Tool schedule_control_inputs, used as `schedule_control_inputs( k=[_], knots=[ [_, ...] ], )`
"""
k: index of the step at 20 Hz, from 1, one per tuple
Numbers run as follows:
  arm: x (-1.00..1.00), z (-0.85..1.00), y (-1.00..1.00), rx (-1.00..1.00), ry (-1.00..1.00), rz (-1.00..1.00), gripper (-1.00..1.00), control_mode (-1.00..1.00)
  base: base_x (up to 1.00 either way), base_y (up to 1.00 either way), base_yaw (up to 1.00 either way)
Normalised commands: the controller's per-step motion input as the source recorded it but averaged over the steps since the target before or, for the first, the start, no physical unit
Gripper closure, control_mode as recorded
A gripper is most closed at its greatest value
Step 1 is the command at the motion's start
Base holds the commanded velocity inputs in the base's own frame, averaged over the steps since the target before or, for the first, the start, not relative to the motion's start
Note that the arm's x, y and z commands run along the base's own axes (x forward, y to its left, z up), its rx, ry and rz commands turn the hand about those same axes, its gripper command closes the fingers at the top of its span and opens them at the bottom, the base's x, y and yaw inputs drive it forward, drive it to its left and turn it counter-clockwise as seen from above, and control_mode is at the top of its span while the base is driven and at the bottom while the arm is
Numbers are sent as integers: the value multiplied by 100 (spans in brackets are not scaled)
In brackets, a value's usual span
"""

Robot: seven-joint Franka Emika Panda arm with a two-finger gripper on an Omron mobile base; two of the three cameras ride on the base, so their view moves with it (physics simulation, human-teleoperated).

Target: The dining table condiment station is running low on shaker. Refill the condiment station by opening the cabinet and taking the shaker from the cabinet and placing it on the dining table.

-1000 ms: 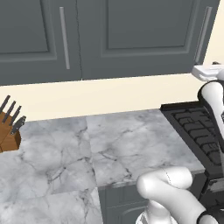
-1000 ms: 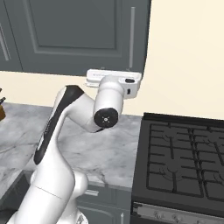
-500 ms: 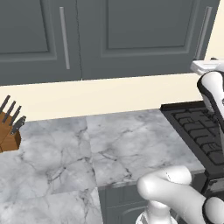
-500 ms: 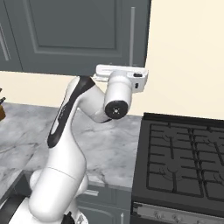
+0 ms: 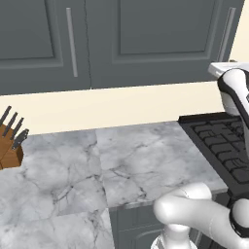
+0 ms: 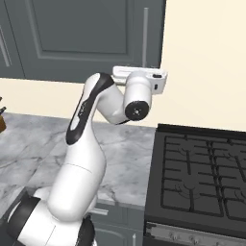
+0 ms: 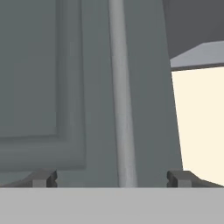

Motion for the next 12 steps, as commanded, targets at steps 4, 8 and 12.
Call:
schedule_control_inputs(
  k=[4, 8, 12],
  knots=[
    [41, 0, -11, 0, 0, 3, -100, -100, 0, 0, 0],
    [39, 0, -10, 0, 0, 2, -100, -100, 0, 0, 0],
    [34, 0, -7, 0, 0, 3, -100, -100, 0, 0, 0]
  ],
)
